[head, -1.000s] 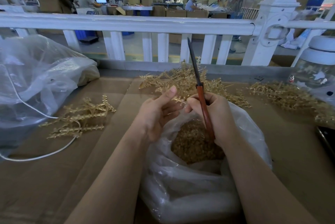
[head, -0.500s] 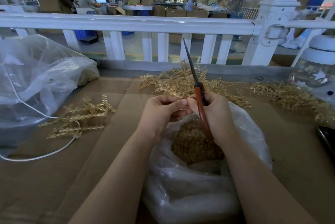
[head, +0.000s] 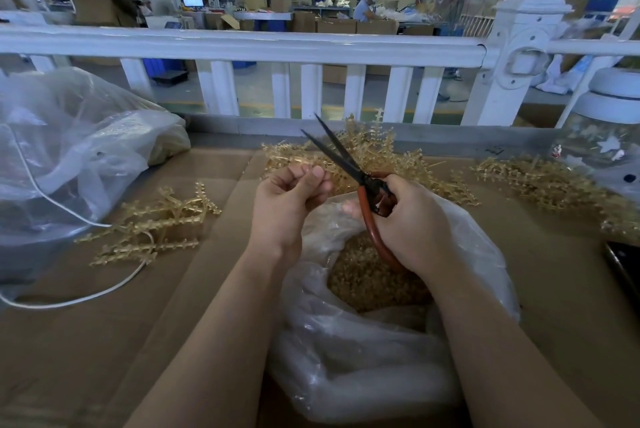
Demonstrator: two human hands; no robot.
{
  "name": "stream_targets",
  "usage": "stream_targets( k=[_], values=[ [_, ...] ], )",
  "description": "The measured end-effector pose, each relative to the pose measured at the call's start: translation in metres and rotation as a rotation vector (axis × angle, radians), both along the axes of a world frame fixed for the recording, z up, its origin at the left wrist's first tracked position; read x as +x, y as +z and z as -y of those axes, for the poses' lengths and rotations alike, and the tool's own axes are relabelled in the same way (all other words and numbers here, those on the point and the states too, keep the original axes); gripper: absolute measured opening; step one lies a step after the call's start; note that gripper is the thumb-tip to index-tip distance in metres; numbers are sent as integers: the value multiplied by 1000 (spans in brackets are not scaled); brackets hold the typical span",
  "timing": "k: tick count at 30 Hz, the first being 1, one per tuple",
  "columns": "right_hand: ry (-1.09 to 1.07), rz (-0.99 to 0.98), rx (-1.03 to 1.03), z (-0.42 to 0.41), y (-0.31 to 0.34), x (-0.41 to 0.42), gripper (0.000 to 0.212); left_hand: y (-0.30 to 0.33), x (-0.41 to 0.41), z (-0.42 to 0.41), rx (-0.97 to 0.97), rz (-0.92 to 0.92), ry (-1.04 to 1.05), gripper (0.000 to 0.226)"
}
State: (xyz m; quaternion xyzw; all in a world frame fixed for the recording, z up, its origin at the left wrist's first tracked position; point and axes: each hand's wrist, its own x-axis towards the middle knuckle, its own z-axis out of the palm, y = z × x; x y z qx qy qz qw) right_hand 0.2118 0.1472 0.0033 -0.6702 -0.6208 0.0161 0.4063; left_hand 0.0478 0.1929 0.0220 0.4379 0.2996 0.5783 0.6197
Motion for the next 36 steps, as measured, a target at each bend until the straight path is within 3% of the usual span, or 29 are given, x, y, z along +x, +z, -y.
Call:
stream_targets(
  k=[4,11,19,27,36],
  values=[
    [19,101,-12,3,1,0,53,-1,0,-1,35,16,-12,17],
    [16,109,-40,5,2,0,54,-4,1,-2,153,-68,-52,19],
    [-31,152,-56,6,5,-2,60,-5,2,-4,163,-72,-53,16],
    [-16,131,-59,7,8,-4,82,-4,1,-3,155,-37,-60,16],
    [-3,100,-72,7,8,-4,75,-6,1,-5,161,-46,-33,13]
  ],
)
